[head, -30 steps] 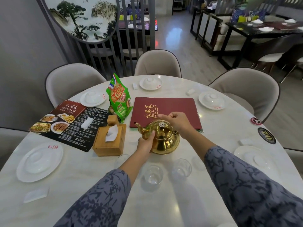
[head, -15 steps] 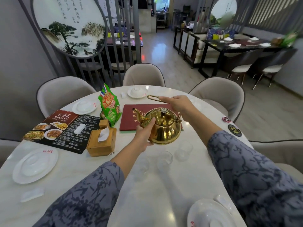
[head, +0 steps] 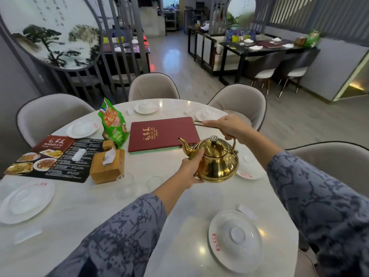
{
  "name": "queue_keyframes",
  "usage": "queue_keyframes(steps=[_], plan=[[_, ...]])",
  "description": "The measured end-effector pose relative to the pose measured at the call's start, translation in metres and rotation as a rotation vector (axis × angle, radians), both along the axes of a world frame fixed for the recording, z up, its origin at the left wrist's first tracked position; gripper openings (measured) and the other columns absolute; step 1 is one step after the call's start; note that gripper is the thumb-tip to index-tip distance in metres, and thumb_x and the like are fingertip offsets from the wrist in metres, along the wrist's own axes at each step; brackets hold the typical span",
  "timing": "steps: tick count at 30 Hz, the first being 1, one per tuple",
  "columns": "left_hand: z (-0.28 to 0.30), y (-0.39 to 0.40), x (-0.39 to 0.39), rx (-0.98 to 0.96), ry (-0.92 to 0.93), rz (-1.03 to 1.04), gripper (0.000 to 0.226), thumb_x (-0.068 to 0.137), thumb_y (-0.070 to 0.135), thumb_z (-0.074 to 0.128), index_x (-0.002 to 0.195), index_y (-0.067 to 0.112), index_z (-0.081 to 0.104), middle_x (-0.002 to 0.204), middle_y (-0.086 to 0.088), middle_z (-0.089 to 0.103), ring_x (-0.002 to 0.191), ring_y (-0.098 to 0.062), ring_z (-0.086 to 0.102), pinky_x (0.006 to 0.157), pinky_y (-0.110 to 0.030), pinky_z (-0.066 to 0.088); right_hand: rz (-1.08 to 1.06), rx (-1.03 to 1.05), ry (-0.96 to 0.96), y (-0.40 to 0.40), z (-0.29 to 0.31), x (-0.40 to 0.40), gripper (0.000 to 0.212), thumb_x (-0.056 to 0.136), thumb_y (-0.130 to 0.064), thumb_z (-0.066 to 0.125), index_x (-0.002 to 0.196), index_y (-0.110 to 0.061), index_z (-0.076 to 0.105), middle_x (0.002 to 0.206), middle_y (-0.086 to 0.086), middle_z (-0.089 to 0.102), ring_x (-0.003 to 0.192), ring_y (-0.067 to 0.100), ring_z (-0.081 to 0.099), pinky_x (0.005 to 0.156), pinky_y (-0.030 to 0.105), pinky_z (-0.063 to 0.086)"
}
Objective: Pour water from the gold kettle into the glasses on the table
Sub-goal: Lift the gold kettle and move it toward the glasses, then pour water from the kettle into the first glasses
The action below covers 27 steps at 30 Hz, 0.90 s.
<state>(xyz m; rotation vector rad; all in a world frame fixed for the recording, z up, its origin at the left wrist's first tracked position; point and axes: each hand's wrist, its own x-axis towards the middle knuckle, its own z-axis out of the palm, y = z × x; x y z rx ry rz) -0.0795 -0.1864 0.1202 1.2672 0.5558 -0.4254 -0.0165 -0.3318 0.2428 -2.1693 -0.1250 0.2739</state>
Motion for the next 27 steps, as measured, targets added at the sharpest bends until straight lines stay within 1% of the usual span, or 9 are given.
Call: queue_keyframes(steps=[3,6,10,13,16,19,21,24,27], plan=[[-0.01,-0.018,-0.001,-0.001,0.03,-0.036,0.094,0.062,0.069,0.074,0.133,0.014,0.046,0.132,-0.013,0.059,0.116,-0.034,0.059,0.082,-0.052,0.059,-0.017,-0.03,-0.003,-0.019,-0.013,-0.001,0.058,0.073,-0.057,0.076,0.05,-0.014,0.046,0.046,0.002,0.038,0.042,0.015,0.035,0.05,0.027,0.033],[-0.019,-0.032,0.001,0.006,0.051,-0.077,0.085,0.07,0.066,0.072,0.131,0.014,0.046,0.132,-0.012,0.058,0.115,-0.032,0.059,0.079,-0.049,0.06,-0.045,-0.029,0.011,-0.035,-0.027,0.001,0.054,0.076,-0.055,0.075,0.058,-0.009,0.053,0.048,0.004,0.038,0.042,0.015,0.034,0.049,0.028,0.032],[-0.032,-0.045,0.009,0.005,0.083,-0.137,0.074,0.077,0.062,0.069,0.13,0.015,0.045,0.131,-0.011,0.058,0.114,-0.031,0.058,0.082,-0.049,0.058,-0.069,-0.044,0.017,-0.047,-0.043,0.005,0.051,0.082,-0.051,0.071,0.066,-0.004,0.061,0.053,0.004,0.041,0.042,0.013,0.034,0.045,0.025,0.031],[-0.043,-0.052,0.017,-0.006,0.107,-0.167,0.077,0.076,0.063,0.069,0.132,0.016,0.045,0.133,-0.011,0.057,0.115,-0.031,0.057,0.076,-0.046,0.06,-0.105,-0.067,0.031,-0.054,-0.057,0.012,0.053,0.083,-0.051,0.071,0.076,0.002,0.069,0.053,0.005,0.046,0.041,0.013,0.036,0.044,0.023,0.031],[-0.056,-0.058,0.026,-0.029,0.128,-0.189,0.082,0.071,0.066,0.07,0.132,0.016,0.046,0.133,-0.01,0.058,0.115,-0.031,0.058,0.07,-0.043,0.061,-0.133,-0.102,0.052,-0.059,-0.07,0.021,0.048,0.083,-0.05,0.071,0.073,-0.003,0.069,0.052,0.005,0.048,0.039,0.012,0.038,0.044,0.022,0.033],[-0.067,-0.063,0.033,-0.04,0.151,-0.213,0.084,0.068,0.069,0.071,0.13,0.016,0.049,0.13,-0.01,0.061,0.113,-0.032,0.06,0.076,-0.047,0.062,-0.147,-0.157,0.059,-0.062,-0.079,0.031,0.046,0.084,-0.049,0.071,0.071,-0.005,0.071,0.053,0.006,0.053,0.041,0.013,0.043,0.046,0.024,0.036],[-0.073,-0.065,0.038,-0.043,0.165,-0.232,0.081,0.07,0.068,0.069,0.129,0.015,0.051,0.129,-0.011,0.062,0.113,-0.032,0.061,0.078,-0.048,0.061,-0.139,-0.205,0.062,-0.063,-0.084,0.038,0.047,0.085,-0.049,0.07,0.073,-0.004,0.073,0.053,0.006,0.057,0.042,0.014,0.046,0.048,0.024,0.039],[-0.08,-0.065,0.046,-0.06,0.183,-0.256,0.079,0.073,0.068,0.068,0.129,0.014,0.053,0.128,-0.011,0.063,0.113,-0.032,0.061,0.078,-0.047,0.061,-0.12,-0.27,0.076,-0.062,-0.09,0.051,0.048,0.084,-0.052,0.069,0.074,-0.005,0.074,0.055,0.006,0.061,0.043,0.015,0.05,0.05,0.026,0.042],[-0.084,-0.064,0.052,-0.084,0.209,-0.277,0.074,0.076,0.067,0.066,0.128,0.015,0.055,0.129,-0.011,0.063,0.114,-0.032,0.061,0.082,-0.05,0.06,-0.118,-0.322,0.083,-0.058,-0.096,0.062,0.05,0.083,-0.054,0.069,0.073,-0.006,0.074,0.054,0.004,0.062,0.043,0.016,0.052,0.053,0.028,0.045]])
